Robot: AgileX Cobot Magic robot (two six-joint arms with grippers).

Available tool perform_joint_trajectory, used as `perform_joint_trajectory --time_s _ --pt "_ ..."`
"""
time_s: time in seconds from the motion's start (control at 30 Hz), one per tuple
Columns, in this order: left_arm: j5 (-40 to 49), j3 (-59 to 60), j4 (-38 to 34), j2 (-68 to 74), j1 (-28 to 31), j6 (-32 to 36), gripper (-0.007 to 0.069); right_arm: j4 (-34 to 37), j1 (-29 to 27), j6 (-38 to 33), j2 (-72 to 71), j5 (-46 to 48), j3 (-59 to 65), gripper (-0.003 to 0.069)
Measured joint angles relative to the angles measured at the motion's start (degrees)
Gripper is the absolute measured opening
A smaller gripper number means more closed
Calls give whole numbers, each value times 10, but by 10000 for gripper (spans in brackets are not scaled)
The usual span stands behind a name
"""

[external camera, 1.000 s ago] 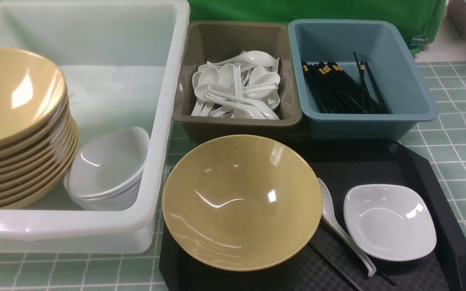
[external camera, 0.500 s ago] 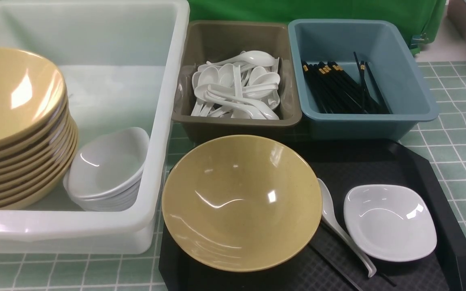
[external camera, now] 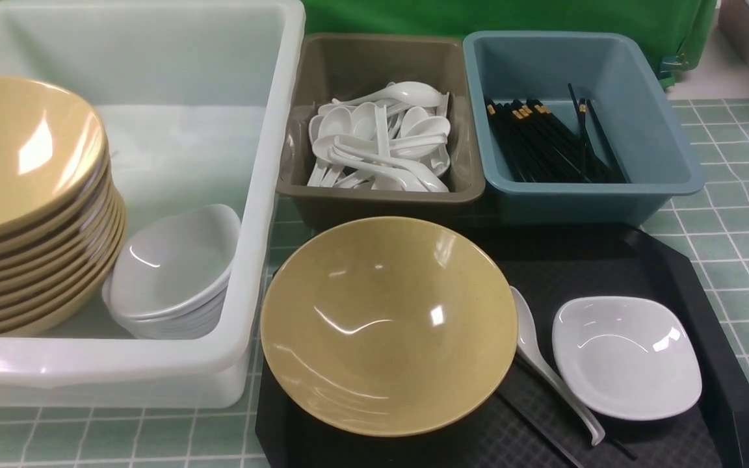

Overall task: On blue table put chopsticks spoon bowls plates into blue grey white boxes.
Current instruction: 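Grasp the large bowl on the tray by its rim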

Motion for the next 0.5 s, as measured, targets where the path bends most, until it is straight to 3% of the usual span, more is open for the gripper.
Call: perform_joint_trajectory --time_s 0.2,0.4,0.5 --pt "38 0 -2 97 0 -10 1 0 0 29 91 73 28 237" --pt "71 0 -13 134 -3 -28 1 0 2 56 128 255 37 231" --pt "130 -10 -22 145 -19 -23 1 18 13 47 146 344 37 211"
